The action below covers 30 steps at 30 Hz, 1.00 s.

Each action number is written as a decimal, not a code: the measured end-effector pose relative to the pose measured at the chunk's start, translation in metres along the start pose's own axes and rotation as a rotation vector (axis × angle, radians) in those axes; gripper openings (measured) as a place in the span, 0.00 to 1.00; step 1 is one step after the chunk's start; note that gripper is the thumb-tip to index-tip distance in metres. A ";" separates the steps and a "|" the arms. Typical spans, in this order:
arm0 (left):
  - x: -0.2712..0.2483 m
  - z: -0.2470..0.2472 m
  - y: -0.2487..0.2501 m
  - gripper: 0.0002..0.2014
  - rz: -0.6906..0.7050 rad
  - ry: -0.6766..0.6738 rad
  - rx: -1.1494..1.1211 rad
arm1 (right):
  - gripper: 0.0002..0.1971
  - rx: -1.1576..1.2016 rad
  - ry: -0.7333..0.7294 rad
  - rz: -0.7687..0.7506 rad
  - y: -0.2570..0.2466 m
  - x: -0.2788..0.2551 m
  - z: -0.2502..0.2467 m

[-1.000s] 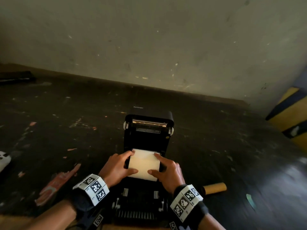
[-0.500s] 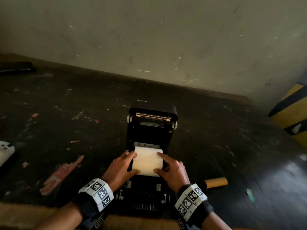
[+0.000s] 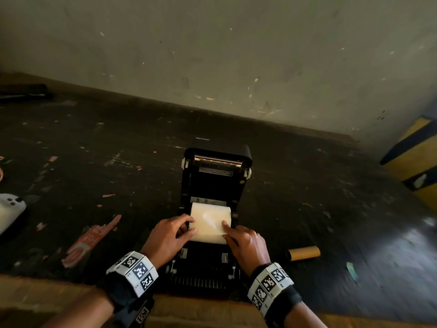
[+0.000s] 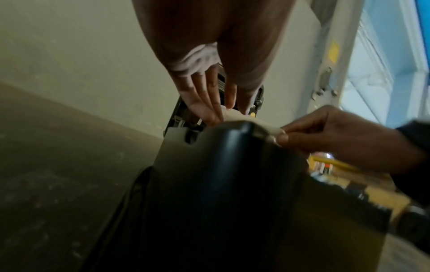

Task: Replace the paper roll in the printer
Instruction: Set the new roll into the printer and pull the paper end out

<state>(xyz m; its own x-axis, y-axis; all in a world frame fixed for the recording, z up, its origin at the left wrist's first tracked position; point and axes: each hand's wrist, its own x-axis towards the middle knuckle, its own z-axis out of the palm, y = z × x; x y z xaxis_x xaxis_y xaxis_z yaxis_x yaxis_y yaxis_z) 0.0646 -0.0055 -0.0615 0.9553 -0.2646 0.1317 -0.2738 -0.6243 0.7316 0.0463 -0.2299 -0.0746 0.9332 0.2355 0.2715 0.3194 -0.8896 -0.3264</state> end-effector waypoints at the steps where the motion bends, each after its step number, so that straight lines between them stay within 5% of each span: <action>1: -0.002 0.000 0.001 0.13 -0.020 0.007 -0.029 | 0.18 -0.004 -0.006 -0.009 0.001 -0.002 0.001; 10: -0.003 0.015 0.000 0.10 -0.115 0.081 -0.197 | 0.19 0.077 -0.110 0.013 0.001 -0.014 0.003; 16: -0.005 0.015 -0.008 0.11 -0.104 0.042 -0.214 | 0.10 0.663 -0.056 0.345 0.008 -0.004 -0.001; 30: -0.004 0.014 -0.019 0.11 -0.108 -0.055 -0.159 | 0.11 0.586 -0.088 0.352 0.016 -0.002 0.009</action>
<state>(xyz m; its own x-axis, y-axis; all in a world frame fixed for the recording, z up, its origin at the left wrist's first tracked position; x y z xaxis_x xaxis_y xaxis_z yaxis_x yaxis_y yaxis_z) 0.0642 -0.0027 -0.0846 0.9694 -0.2450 0.0132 -0.1450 -0.5288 0.8363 0.0515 -0.2410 -0.0886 0.9997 0.0242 -0.0072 0.0078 -0.5665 -0.8241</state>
